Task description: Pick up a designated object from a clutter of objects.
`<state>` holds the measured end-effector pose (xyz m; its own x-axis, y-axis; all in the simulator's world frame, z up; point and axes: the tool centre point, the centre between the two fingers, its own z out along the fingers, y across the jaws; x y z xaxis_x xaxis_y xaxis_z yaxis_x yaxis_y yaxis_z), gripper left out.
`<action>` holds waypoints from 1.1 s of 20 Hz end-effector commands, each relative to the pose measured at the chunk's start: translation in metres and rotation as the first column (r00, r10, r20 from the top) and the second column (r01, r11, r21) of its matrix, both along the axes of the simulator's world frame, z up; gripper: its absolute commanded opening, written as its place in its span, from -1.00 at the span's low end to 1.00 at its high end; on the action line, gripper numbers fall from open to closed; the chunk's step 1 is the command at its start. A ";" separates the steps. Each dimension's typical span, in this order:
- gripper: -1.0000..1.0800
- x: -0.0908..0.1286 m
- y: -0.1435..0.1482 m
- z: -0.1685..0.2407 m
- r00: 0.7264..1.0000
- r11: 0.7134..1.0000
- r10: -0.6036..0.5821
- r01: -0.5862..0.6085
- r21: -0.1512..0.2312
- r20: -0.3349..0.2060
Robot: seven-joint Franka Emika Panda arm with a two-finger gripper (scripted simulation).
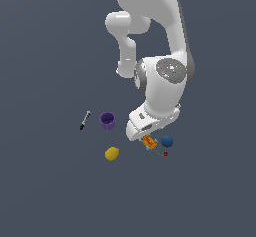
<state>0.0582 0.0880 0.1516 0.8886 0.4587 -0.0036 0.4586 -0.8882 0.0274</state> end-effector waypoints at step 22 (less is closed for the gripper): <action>0.92 -0.003 0.029 -0.098 0.986 0.985 0.169 -0.169 0.025 -0.011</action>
<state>0.0558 0.1168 0.0581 0.7984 0.6021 -0.0004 0.6021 -0.7984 0.0005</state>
